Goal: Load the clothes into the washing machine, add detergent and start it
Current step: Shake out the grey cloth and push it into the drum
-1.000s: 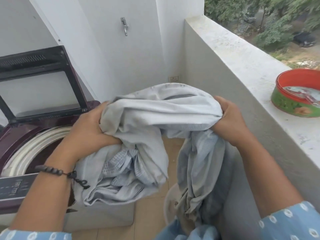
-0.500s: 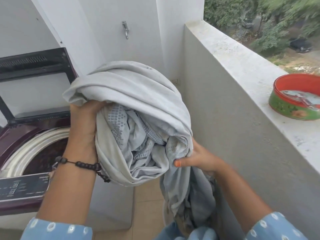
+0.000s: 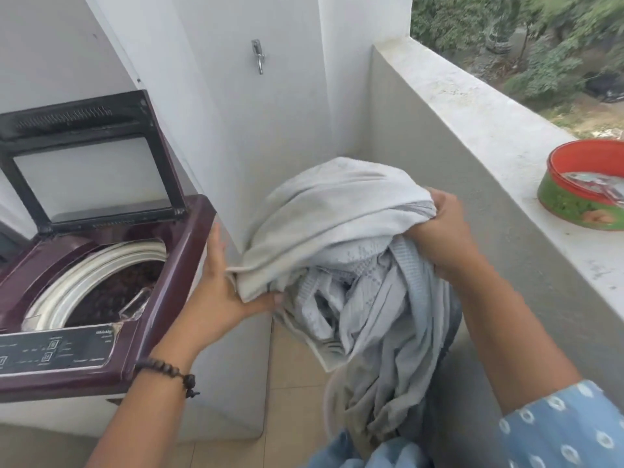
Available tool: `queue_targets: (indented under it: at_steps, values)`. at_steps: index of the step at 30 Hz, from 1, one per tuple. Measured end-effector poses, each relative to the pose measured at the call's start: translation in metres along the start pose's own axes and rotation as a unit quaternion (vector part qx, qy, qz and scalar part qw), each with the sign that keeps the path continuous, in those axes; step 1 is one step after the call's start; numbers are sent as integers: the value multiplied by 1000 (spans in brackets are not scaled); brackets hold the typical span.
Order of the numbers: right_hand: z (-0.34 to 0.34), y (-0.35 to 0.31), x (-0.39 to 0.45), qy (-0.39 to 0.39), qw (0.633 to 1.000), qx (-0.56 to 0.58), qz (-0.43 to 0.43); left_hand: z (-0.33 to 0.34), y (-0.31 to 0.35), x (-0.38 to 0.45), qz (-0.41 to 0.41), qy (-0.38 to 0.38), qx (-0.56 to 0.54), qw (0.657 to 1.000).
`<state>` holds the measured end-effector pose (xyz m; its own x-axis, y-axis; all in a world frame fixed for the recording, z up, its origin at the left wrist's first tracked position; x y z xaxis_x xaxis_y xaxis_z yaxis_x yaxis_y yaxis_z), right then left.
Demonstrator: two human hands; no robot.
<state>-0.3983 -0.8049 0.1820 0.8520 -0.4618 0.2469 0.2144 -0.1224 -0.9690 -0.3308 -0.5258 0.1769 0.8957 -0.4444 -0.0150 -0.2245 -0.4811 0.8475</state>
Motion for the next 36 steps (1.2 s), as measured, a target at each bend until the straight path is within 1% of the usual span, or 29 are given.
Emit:
queue_targets:
  at_steps: [2, 5, 7, 9, 10, 12, 14, 16, 18, 22, 24, 27, 29, 31, 33, 34, 36]
  values:
    - [6, -11, 2, -10, 993, -112, -34, 3, 7, -7, 0, -5, 101, 995]
    - [26, -23, -6, -52, 962, -253, -89, 18, 31, -10, 69, -19, 216, 974]
    - [39, -30, -13, -86, 947, -288, -113, 37, 50, -6, 119, -27, 269, 955]
    - [49, -38, -19, -121, 937, -296, -138, 50, 62, -1, 150, -29, 271, 951]
    - [50, -41, -21, -127, 934, -300, -147, 52, 66, 1, 165, -15, 256, 952]
    - [49, -46, -23, -131, 934, -294, -155, 48, 69, 4, 209, 43, 193, 958]
    - [45, -45, -27, -155, 946, -248, -143, 40, 72, 3, 239, 93, 128, 958]
    - [38, -37, -31, -204, 959, -171, -99, 32, 70, 5, 237, 126, 68, 961]
    - [26, -21, -35, -248, 964, -93, -35, 21, 67, 11, 223, 153, -1, 963]
    - [10, 29, -47, -279, 953, -99, 70, -5, 71, 20, 234, 219, -96, 942]
    - [10, 47, -53, -288, 950, -71, 95, -12, 77, 21, 234, 236, -164, 929]
    - [15, 58, -52, -269, 956, -59, 100, -16, 82, 24, 226, 269, -262, 899]
    - [16, 58, -45, -208, 973, -35, 90, -13, 79, 27, 215, 284, -305, 883]
    - [14, 57, -39, -143, 987, -7, 67, -7, 71, 27, 200, 284, -331, 877]
    - [7, 53, -36, -102, 994, 12, 37, -1, 56, 25, 179, 261, -328, 890]
    - [0, 49, -33, -84, 996, 16, 22, 0, 46, 24, 164, 236, -305, 908]
    - [-13, 37, -28, -51, 999, -2, 1, -1, 24, 20, 117, 146, -221, 957]
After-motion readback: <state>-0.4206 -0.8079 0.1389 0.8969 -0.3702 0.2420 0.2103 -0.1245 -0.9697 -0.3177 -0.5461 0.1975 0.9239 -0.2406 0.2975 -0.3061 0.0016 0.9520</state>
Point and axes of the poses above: each hand's wrist, its own x-axis towards the middle knuckle, its own z-axis out of the palm, y = z × x, the point moved 5 cm from there along x, towards the middle knuckle
